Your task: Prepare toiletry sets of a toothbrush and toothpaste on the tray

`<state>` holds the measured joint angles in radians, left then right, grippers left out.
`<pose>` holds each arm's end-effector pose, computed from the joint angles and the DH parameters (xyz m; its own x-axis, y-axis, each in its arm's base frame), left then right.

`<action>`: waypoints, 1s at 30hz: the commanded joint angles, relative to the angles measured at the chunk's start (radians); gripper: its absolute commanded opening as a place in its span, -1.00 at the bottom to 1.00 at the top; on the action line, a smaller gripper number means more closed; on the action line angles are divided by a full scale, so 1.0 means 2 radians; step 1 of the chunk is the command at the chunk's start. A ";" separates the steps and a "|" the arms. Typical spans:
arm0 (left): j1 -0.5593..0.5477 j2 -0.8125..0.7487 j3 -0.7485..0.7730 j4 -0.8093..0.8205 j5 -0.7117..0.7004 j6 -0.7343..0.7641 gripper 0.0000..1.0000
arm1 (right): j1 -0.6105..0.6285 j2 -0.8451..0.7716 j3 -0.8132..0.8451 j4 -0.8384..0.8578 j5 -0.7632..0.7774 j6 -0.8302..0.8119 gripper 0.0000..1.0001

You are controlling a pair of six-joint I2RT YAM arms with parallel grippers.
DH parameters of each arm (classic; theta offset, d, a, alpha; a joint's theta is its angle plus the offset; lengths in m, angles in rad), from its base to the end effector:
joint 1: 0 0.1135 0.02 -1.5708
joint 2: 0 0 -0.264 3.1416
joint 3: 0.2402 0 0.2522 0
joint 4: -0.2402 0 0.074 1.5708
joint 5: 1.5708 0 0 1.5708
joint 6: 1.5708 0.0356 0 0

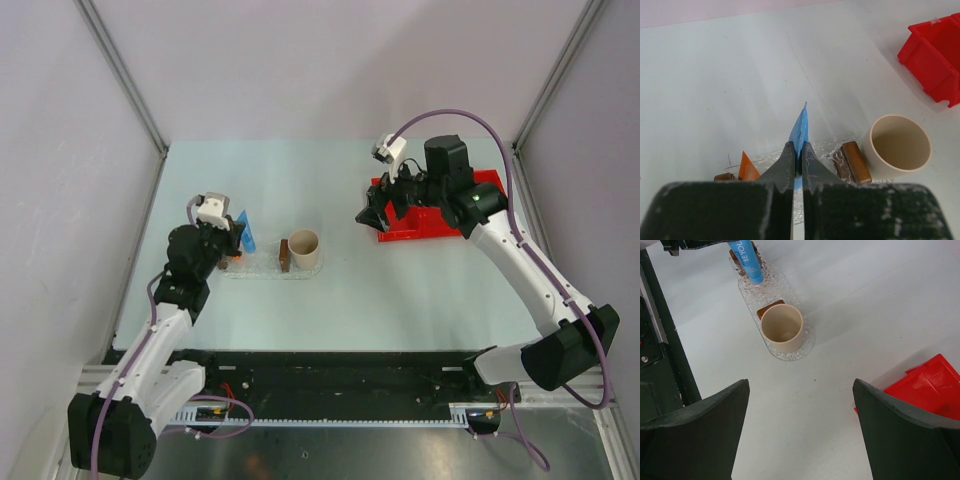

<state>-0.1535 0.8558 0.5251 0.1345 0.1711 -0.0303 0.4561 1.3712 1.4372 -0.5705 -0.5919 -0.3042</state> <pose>0.2017 -0.0373 0.2688 -0.2021 0.0011 -0.9794 0.3097 0.9487 -0.0629 0.2595 0.1494 0.3982 -0.1732 -0.3618 -0.9160 -0.8971 0.4418 -0.0049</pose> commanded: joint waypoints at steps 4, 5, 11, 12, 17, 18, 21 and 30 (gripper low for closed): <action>0.007 -0.002 -0.002 0.033 0.006 -0.006 -1.00 | -0.003 -0.014 -0.001 0.012 -0.009 0.000 0.78; 0.007 -0.002 -0.003 0.033 0.006 -0.006 -1.00 | -0.003 -0.014 -0.001 0.011 -0.009 -0.001 0.78; 0.008 -0.003 -0.003 0.033 0.006 -0.004 -1.00 | -0.002 -0.016 -0.002 0.010 -0.011 -0.002 0.78; 0.008 -0.003 -0.003 0.033 0.007 -0.004 -1.00 | -0.003 -0.015 -0.004 0.010 -0.011 -0.002 0.78; 0.009 -0.001 -0.004 0.033 0.008 -0.003 -1.00 | -0.003 -0.018 -0.004 0.010 -0.012 -0.002 0.78; 0.009 -0.001 -0.004 0.033 0.010 -0.003 -1.00 | -0.003 -0.018 -0.004 0.010 -0.011 -0.002 0.78; 0.010 0.003 -0.004 0.033 0.011 -0.003 -1.00 | -0.003 -0.018 -0.004 0.010 -0.012 -0.002 0.78; 0.010 0.005 -0.006 0.034 0.013 -0.002 -1.00 | -0.003 -0.018 -0.004 0.010 -0.012 -0.002 0.78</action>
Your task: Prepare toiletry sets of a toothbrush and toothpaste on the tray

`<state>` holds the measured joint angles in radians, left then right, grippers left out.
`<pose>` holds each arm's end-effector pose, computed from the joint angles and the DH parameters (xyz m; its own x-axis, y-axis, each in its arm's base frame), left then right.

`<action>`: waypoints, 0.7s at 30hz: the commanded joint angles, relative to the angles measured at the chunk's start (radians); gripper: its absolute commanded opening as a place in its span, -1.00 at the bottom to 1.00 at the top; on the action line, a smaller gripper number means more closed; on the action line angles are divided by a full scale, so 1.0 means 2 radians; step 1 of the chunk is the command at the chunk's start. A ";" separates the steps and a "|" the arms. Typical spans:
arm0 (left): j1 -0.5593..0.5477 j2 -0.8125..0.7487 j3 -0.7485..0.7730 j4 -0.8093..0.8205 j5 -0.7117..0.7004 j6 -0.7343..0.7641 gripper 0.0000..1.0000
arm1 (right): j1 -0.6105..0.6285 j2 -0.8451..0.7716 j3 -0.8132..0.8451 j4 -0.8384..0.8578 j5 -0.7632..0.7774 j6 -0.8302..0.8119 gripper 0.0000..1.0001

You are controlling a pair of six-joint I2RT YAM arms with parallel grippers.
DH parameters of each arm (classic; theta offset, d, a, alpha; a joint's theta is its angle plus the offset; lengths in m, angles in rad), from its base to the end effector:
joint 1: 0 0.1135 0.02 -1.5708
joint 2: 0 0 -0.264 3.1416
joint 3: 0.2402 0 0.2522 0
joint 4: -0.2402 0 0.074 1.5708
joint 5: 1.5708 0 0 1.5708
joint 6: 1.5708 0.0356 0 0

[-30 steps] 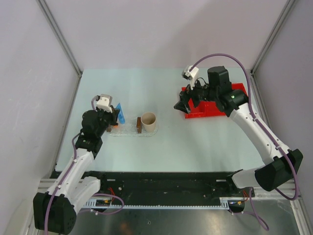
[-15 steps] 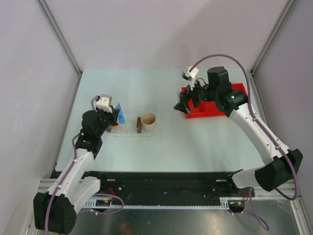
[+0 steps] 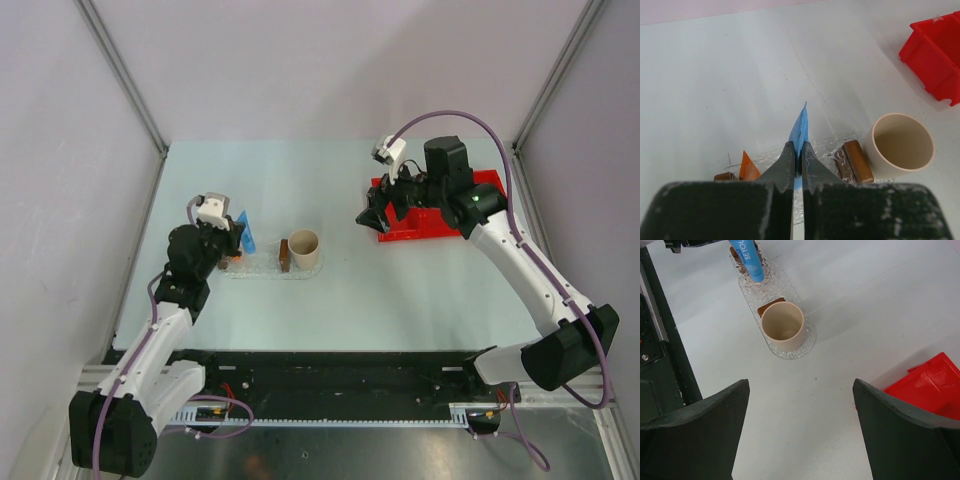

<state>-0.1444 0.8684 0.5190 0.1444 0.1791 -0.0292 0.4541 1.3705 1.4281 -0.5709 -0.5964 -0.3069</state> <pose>0.2038 -0.0360 0.2653 -0.2105 0.0016 -0.9776 0.3082 0.9491 -0.0648 0.2597 0.1490 0.3954 -0.1782 -0.3651 -0.9137 -0.8984 0.4391 -0.0002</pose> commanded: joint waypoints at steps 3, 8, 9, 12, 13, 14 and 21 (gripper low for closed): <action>0.005 0.001 -0.004 0.031 0.011 -0.002 -1.00 | -0.002 -0.017 0.001 0.009 -0.011 -0.001 0.78; 0.006 0.004 -0.007 0.032 0.010 -0.002 -1.00 | -0.003 -0.019 0.001 0.008 -0.011 -0.001 0.78; 0.007 0.005 -0.009 0.033 0.011 -0.002 -1.00 | -0.003 -0.019 0.001 0.008 -0.010 -0.001 0.78; 0.009 0.007 -0.009 0.034 0.012 -0.002 -1.00 | -0.003 -0.019 0.001 0.009 -0.012 -0.001 0.78; 0.009 0.007 -0.010 0.035 0.012 -0.002 -1.00 | -0.003 -0.019 0.000 0.008 -0.012 -0.002 0.78; 0.010 0.008 -0.013 0.034 0.014 -0.002 -1.00 | -0.003 -0.019 0.000 0.007 -0.012 -0.002 0.78; 0.016 0.018 -0.017 0.041 0.019 -0.003 -1.00 | -0.004 -0.021 -0.001 0.008 -0.013 -0.003 0.78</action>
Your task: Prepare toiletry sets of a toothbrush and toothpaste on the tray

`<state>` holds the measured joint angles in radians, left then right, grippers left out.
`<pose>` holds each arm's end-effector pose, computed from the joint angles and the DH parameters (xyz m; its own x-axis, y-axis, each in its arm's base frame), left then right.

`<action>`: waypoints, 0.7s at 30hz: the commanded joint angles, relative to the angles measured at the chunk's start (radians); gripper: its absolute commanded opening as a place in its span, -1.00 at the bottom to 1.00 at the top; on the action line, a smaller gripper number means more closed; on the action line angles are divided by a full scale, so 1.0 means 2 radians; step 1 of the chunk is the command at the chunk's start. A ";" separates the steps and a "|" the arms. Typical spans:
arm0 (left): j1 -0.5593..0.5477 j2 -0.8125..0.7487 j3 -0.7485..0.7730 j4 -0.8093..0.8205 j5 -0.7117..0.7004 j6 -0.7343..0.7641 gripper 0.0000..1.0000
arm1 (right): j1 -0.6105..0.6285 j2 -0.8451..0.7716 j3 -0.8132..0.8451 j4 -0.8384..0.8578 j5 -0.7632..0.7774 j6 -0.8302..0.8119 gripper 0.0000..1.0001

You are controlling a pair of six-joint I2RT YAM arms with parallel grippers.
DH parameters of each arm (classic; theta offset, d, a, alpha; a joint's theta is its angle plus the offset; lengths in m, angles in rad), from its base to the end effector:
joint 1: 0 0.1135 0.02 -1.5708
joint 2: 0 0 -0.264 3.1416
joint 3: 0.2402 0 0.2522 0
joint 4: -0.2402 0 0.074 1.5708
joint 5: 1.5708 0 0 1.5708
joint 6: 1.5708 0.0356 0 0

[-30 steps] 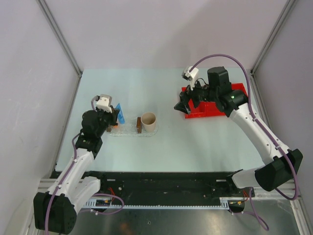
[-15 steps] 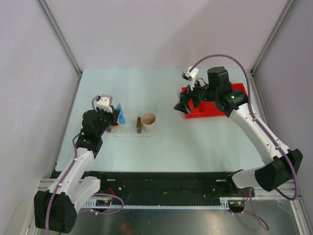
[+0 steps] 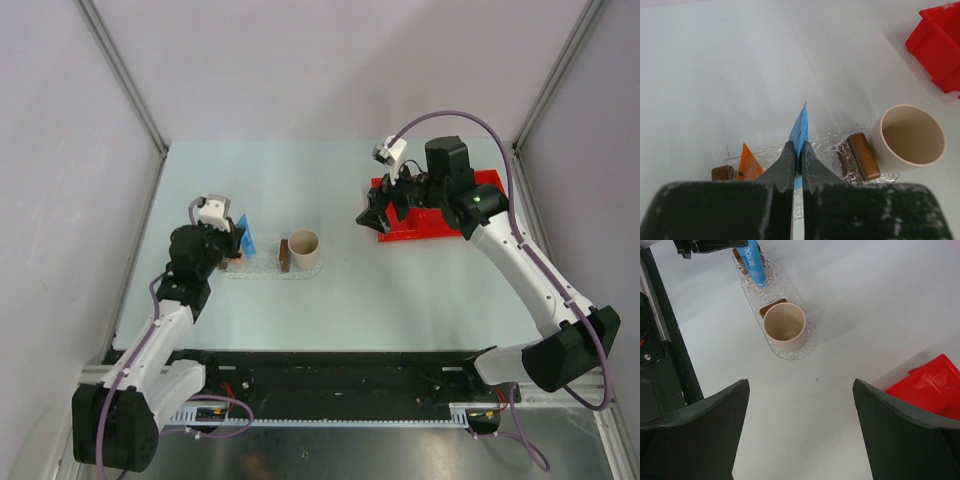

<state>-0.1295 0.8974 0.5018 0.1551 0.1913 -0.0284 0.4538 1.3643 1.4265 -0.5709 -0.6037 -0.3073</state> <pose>0.2077 -0.0339 0.2549 -0.2449 0.0038 -0.9695 0.3031 0.9502 -0.0728 0.2580 0.1483 0.3967 -0.1733 -0.3616 -0.9161 -0.9011 0.4335 -0.0006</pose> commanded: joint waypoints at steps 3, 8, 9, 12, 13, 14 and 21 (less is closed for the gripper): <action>0.011 0.004 -0.011 0.039 0.016 -0.003 -1.00 | -0.004 -0.020 -0.004 0.008 -0.011 -0.004 0.78; 0.013 0.006 -0.014 0.043 0.018 -0.004 -1.00 | -0.004 -0.022 -0.005 0.009 -0.012 -0.004 0.78; 0.013 0.008 -0.013 0.043 0.018 -0.005 -1.00 | -0.004 -0.022 -0.006 0.009 -0.011 -0.004 0.78; 0.014 0.010 -0.015 0.044 0.019 -0.004 -1.00 | -0.005 -0.023 -0.006 0.009 -0.011 -0.004 0.78; 0.014 0.011 -0.015 0.044 0.019 -0.004 -1.00 | -0.006 -0.024 -0.005 0.007 -0.011 -0.005 0.78; 0.014 0.013 -0.015 0.044 0.019 -0.003 -1.00 | -0.006 -0.024 -0.006 0.006 -0.011 -0.005 0.78; 0.015 0.021 -0.015 0.047 0.022 -0.003 -1.00 | -0.007 -0.026 -0.008 0.006 -0.013 -0.005 0.78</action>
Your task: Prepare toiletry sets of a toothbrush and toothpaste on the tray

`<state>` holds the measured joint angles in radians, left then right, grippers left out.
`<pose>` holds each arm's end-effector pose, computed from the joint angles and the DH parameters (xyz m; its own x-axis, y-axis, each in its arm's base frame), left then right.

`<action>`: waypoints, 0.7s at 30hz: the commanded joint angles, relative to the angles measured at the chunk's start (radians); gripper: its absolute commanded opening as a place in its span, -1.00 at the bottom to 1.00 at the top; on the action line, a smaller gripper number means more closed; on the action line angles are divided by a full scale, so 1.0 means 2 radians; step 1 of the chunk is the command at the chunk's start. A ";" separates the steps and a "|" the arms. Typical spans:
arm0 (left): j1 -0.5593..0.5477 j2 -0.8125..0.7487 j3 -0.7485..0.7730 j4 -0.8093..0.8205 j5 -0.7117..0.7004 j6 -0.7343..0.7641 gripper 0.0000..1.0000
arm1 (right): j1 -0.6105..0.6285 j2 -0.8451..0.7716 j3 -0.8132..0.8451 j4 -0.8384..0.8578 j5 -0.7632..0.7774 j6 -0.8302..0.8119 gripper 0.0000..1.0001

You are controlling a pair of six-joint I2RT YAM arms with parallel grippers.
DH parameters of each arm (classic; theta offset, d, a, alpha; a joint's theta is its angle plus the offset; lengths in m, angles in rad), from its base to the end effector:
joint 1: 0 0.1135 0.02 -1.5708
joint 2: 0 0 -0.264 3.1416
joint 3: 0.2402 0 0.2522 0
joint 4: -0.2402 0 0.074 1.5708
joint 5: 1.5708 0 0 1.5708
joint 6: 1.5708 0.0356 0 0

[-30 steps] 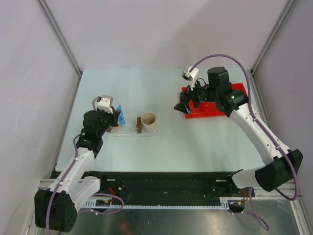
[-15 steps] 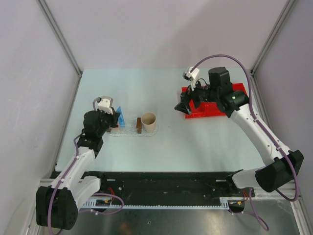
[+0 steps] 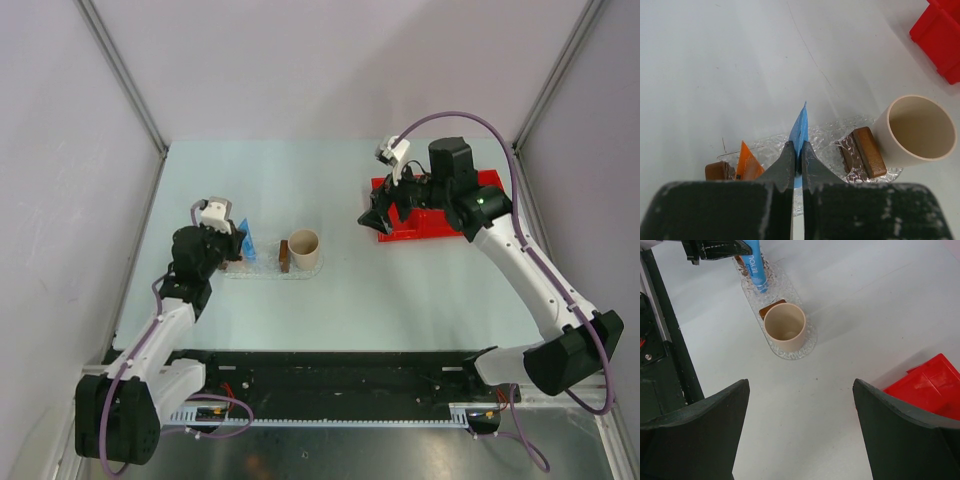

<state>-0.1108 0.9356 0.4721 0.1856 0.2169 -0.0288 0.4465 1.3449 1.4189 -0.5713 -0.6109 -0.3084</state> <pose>0.2117 -0.0313 0.2403 -0.2816 0.0030 -0.9595 0.3057 0.9482 -0.0867 0.2540 0.1442 0.3995 -0.1646 -0.3545 -0.9205 -0.9009 0.4340 -0.0060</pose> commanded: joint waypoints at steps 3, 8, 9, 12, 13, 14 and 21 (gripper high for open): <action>0.006 0.005 -0.001 0.035 0.007 -0.002 -1.00 | -0.003 -0.017 -0.004 0.006 -0.009 -0.005 0.78; 0.006 0.009 -0.002 0.040 0.011 -0.002 -0.99 | -0.003 -0.017 -0.004 0.006 -0.008 -0.005 0.79; 0.006 0.012 -0.002 0.041 0.011 -0.002 -0.99 | -0.003 -0.017 -0.005 0.006 -0.009 -0.005 0.78; 0.006 0.015 -0.003 0.041 0.013 -0.002 -1.00 | -0.003 -0.017 -0.004 0.006 -0.007 -0.005 0.79; 0.006 0.015 -0.004 0.041 0.015 -0.001 -1.00 | -0.003 -0.017 -0.005 0.005 -0.007 -0.005 0.79; 0.006 0.016 -0.004 0.042 0.017 -0.001 -0.99 | -0.003 -0.017 -0.004 0.006 -0.007 -0.005 0.78; 0.006 0.022 -0.006 0.042 0.023 0.003 -0.81 | -0.004 -0.017 -0.005 0.003 -0.009 -0.006 0.78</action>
<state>-0.1104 0.9779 0.4648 0.2043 0.2363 -0.0280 0.4431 1.3422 1.4101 -0.5716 -0.6113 -0.3103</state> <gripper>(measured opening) 0.063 0.892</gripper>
